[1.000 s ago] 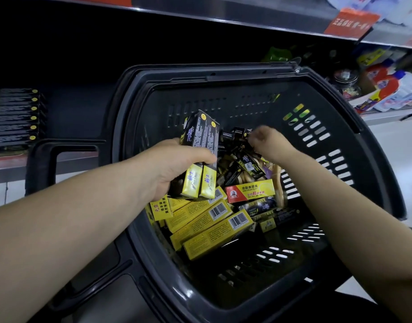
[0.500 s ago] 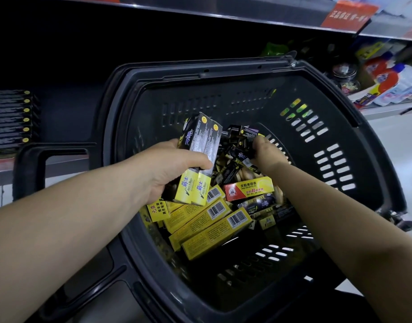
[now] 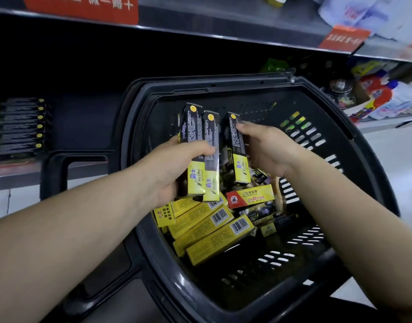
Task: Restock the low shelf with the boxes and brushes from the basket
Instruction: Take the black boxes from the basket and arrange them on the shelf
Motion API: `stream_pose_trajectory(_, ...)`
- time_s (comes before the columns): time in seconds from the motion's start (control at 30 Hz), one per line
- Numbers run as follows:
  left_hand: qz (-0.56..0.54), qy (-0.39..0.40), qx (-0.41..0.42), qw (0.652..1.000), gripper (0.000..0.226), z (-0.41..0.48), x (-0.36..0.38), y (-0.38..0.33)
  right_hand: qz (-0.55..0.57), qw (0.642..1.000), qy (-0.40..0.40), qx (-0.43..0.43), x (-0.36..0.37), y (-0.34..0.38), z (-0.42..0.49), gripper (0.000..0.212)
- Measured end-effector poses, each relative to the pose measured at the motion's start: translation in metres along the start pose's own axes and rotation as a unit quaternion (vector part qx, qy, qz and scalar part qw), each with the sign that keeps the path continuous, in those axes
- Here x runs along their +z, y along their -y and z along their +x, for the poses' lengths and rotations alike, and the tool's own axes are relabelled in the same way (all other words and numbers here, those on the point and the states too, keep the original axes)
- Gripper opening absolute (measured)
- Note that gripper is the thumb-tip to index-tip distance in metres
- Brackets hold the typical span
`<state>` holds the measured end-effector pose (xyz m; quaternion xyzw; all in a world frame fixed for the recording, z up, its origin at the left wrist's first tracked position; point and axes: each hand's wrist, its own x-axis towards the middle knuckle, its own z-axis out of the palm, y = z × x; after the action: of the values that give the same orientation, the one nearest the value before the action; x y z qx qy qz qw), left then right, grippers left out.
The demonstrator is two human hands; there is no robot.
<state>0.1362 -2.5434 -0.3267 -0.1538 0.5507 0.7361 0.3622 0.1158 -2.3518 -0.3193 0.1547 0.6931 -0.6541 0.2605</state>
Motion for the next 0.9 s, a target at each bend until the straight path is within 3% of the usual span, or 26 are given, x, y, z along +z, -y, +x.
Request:
stream_pose_trajectory(0.13,-0.024,0.034,0.0,0.999,0.033,-0.019,-0.004,-0.013,-0.007,0.998,0.033,-0.051,0.038,0.018,-0.013,0.033)
stream_pose_trajectory(0.3,-0.03,0.063,0.033,0.997,0.009,-0.047,-0.028,-0.033,-0.092,0.99,-0.003,-0.109,0.078,0.033,-0.022,0.016)
stream_pose_trajectory(0.4,-0.026,0.061,0.041,0.997,0.015,-0.064,-0.052,-0.038,-0.127,0.984,-0.024,-0.123,0.105,0.038,-0.02,0.009)
stream_pose_trajectory(0.47,-0.022,0.034,0.027,0.999,0.009,-0.072,-0.066,-0.046,-0.138,0.981,-0.029,-0.13,0.125,0.043,-0.017,0.008)
stream_pose_trajectory(0.57,-0.012,0.014,0.022,1.0,0.023,-0.088,-0.1,-0.048,-0.157,0.979,-0.027,-0.125,0.157,0.054,-0.009,0.013)
stream_pose_trajectory(0.73,-0.041,-0.04,0.017,0.998,0.018,-0.099,-0.16,-0.052,-0.216,0.971,0.038,-0.092,0.21,0.076,0.019,0.021)
stream_pose_trajectory(0.9,-0.067,-0.15,0.018,0.986,0.015,-0.096,-0.229,-0.045,-0.228,0.97,0.037,-0.077,0.26,0.091,0.071,0.007)
